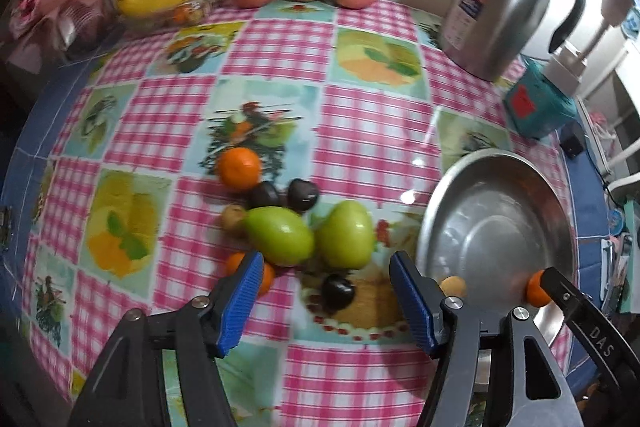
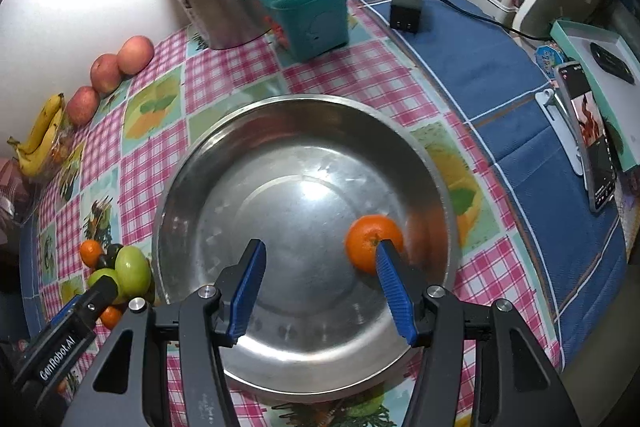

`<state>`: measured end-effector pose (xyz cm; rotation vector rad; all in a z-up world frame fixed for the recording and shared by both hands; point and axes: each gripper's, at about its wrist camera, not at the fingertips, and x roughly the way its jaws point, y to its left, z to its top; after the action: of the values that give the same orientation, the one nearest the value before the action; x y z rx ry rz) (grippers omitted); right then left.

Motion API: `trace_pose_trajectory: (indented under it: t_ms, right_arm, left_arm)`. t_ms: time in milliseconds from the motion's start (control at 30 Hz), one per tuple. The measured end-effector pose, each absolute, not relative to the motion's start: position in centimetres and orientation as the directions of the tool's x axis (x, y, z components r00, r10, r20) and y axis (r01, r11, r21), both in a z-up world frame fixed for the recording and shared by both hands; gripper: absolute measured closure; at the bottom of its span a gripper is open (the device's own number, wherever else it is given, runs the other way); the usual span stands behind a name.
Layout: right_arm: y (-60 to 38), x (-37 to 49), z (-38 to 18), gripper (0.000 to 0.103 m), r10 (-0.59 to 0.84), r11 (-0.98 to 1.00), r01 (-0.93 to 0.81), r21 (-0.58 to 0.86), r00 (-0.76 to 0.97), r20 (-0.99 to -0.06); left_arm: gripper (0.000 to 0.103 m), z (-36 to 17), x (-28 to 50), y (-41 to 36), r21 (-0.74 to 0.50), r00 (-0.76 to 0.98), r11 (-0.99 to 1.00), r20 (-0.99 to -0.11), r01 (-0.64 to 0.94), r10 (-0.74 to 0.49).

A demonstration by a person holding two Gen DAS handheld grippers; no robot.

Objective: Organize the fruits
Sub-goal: 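Open the right tool to drop the mandarin in the pan while the left releases the kiwi, then move both tools back from the pan toward the fruit pile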

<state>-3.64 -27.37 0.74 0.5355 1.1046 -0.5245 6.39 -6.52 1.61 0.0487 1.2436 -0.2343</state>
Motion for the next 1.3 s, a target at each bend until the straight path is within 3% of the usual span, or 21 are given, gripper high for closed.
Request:
trace_pose_trajectory:
  t_ms: [933,1067,1200,1300]
  right_arm:
    - [-22.2,-2.3,1.1,0.045,-0.137,0.844,0.531,0.075,0.350,-0.927]
    - [-22.0,-2.3,0.9,0.045,-0.140,0.846,0.528,0.067,0.342,-0.929]
    - [-21.7,-2.2,0.9,0.045,-0.146,0.851,0.521,0.062,0.348,-0.926]
    - [-21.6,-2.3,1.0,0.042,-0.145,0.852,0.519,0.070,0.361,-0.921]
  left_arm:
    - [0.031,1.5,6.4,2.0,-0.171,0.290,0.983,-0.939,0.069,-0.184]
    - [0.021,1.4,6.4,2.1,-0.175,0.287,0.982,-0.939,0.070,-0.188]
    - [0.019,1.5,6.5,2.1,-0.184,0.290,0.981,-0.937,0.069,-0.196]
    - [0.004,1.4,6.6,2.0,-0.164,0.293,0.984,-0.939,0.076,-0.179]
